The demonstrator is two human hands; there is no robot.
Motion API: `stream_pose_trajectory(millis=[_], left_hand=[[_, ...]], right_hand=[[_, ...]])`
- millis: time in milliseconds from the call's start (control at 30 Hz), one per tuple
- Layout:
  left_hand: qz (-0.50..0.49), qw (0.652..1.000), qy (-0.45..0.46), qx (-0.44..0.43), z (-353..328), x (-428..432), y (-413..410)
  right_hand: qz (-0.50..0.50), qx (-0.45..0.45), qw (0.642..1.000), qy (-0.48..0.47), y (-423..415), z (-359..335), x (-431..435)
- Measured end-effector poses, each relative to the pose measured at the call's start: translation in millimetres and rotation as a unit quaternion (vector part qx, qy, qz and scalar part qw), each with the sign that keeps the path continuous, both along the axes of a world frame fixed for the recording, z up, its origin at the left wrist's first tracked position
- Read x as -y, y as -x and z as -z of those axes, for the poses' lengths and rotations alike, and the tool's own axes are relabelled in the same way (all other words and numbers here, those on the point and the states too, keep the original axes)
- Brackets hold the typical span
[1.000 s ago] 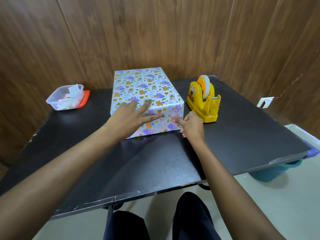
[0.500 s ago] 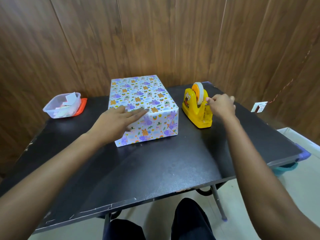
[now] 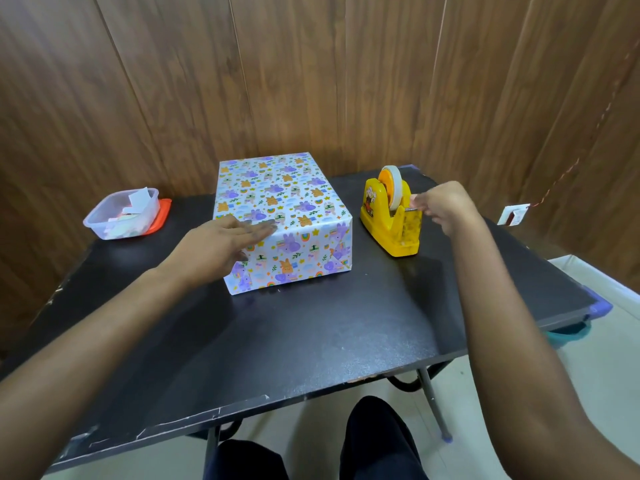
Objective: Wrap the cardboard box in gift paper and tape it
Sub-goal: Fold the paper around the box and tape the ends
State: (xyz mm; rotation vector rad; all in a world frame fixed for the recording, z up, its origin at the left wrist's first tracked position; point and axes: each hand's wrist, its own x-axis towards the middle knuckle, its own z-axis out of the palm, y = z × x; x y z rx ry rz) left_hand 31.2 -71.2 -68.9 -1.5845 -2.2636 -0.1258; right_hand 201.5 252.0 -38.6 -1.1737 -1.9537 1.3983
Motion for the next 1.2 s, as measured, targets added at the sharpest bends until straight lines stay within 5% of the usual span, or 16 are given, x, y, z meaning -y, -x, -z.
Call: stream_pose_trajectory(millis=[267,533,833,1200], left_hand=[[0.003,0.998,0.007,0.058,0.3,0.6,7.9],[-0.042,0.995,0.034,0.078,-6.4,2.1,-1.7],[-0.052,0.996,0.040,0.066,-7.6,2.2,-5.3],[-0.043,0.995,0.036,0.079,-7.2,2.2,-4.9]], right_hand=[[0.013,-0.074,0.980,0.182,-6.9,34.5,10.5],[0.072,-0.169,0.969,0.168,-1.8,51.2,22.5],[0.093,-0.281,0.866,0.403,1.2,42.0,25.2],[0.075,-0.281,0.914,0.284,-2.8,51.3,38.5]])
